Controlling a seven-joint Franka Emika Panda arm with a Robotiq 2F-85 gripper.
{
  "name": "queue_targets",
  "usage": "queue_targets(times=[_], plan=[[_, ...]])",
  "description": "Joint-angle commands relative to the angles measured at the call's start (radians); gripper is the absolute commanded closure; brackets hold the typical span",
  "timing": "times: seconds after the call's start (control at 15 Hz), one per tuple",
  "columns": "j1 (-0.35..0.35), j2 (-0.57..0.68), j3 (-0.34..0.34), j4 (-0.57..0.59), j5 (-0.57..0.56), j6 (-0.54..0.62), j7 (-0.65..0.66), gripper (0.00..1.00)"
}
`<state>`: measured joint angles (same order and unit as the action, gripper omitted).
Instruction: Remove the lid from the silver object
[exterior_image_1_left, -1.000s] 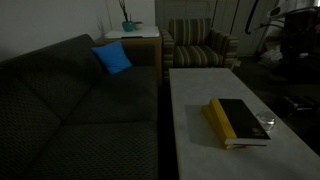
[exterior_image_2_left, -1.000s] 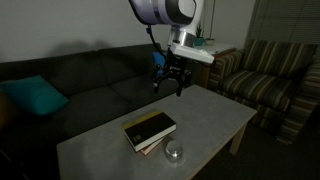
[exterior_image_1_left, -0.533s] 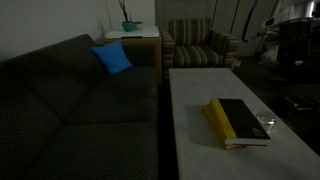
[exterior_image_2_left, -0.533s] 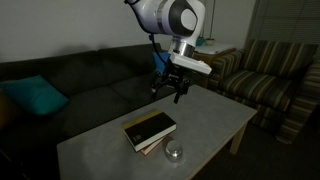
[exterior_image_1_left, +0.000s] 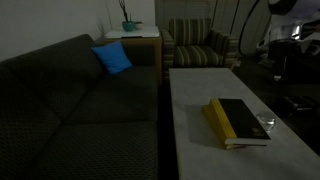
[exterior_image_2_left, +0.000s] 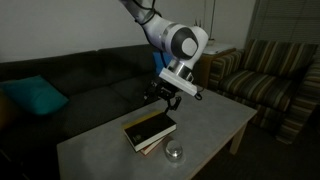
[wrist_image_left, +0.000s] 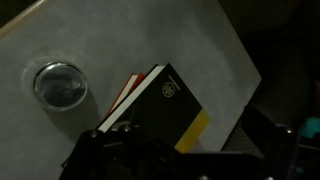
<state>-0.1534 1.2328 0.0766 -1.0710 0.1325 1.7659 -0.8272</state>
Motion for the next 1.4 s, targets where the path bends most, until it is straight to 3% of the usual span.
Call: queue_targets(times=[0.0, 0.33, 0.4, 0.87, 0.93, 1.0, 1.27, 1.33], plan=[[-0.050, 0.150, 0.027, 0.158, 0.058, -0.046, 0.112, 0.00], [-0.117, 0.288, 0.042, 0.268, 0.119, -0.043, 0.261, 0.00], [-0.133, 0.246, 0.046, 0.192, 0.137, -0.006, 0.273, 0.00], [-0.134, 0.250, 0.006, 0.185, 0.150, 0.052, 0.561, 0.00], [-0.146, 0.250, 0.033, 0.195, 0.134, -0.024, 0.484, 0.00], [-0.142, 0.249, 0.023, 0.193, 0.137, 0.022, 0.507, 0.00], [-0.138, 0.249, 0.026, 0.193, 0.138, -0.006, 0.500, 0.00], [-0.127, 0.249, 0.017, 0.188, 0.145, 0.025, 0.552, 0.00]])
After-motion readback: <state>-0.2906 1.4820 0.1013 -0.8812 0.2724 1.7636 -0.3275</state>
